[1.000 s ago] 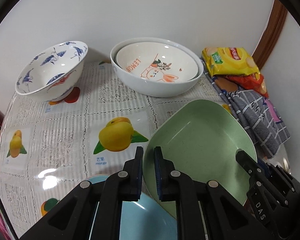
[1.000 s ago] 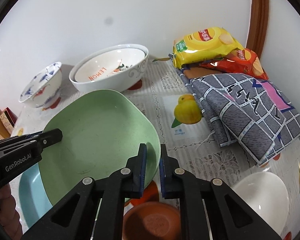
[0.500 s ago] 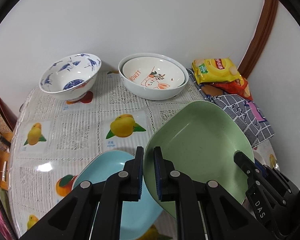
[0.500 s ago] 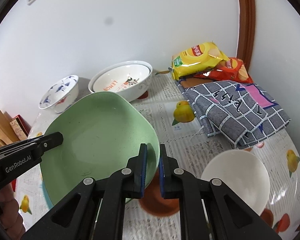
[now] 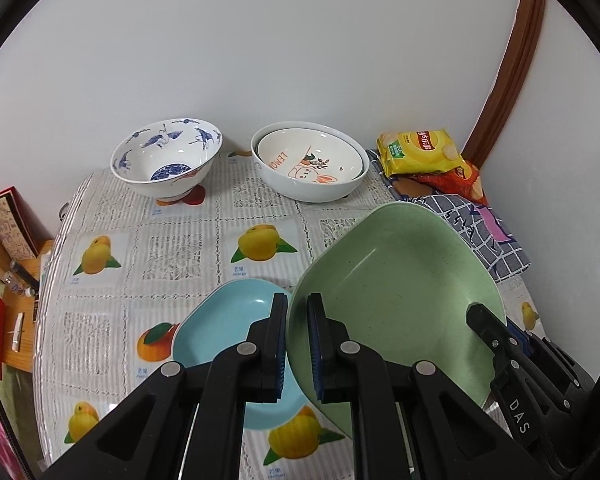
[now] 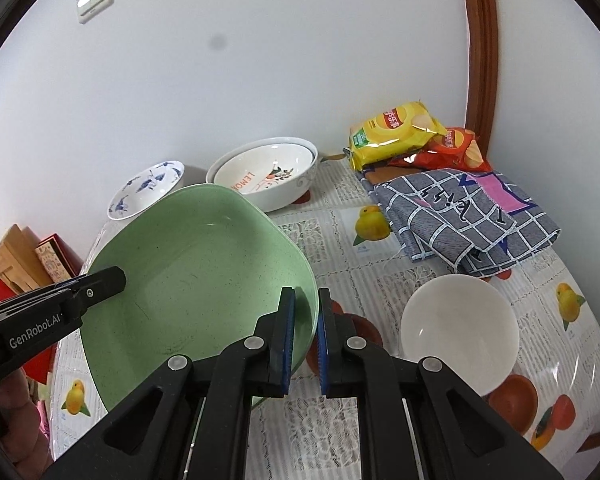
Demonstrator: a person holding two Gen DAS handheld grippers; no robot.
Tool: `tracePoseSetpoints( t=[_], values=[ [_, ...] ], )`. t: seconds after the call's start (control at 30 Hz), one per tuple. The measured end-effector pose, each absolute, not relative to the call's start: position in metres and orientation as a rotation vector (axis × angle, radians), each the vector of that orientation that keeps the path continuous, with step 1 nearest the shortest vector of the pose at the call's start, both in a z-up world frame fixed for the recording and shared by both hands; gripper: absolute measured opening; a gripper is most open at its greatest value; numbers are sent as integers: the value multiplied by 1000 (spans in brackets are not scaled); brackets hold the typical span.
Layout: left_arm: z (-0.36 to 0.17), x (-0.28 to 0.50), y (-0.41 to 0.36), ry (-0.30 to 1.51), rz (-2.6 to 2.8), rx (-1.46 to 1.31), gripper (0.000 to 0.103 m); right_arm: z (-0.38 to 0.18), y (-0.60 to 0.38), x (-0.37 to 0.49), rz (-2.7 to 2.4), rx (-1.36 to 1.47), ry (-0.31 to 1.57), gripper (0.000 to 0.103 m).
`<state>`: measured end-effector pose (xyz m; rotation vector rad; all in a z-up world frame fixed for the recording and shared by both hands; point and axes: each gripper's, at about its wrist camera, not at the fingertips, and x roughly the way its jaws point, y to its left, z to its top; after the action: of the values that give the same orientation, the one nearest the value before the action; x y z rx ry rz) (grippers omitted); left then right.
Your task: Organize plates and bowls
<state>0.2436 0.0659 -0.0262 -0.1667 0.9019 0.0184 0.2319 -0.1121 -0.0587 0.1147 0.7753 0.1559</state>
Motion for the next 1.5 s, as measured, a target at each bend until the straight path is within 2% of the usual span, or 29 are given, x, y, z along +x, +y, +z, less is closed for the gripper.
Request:
tracePoseSetpoints(
  t=[0.73,1.5],
  values=[
    [-8,210,88,871,29,-191,10,-44,-93,203,166,106,743,9],
    [-31,215,129,902,67,-233,10,-61,-52,215,202,81,786,9]
  ],
)
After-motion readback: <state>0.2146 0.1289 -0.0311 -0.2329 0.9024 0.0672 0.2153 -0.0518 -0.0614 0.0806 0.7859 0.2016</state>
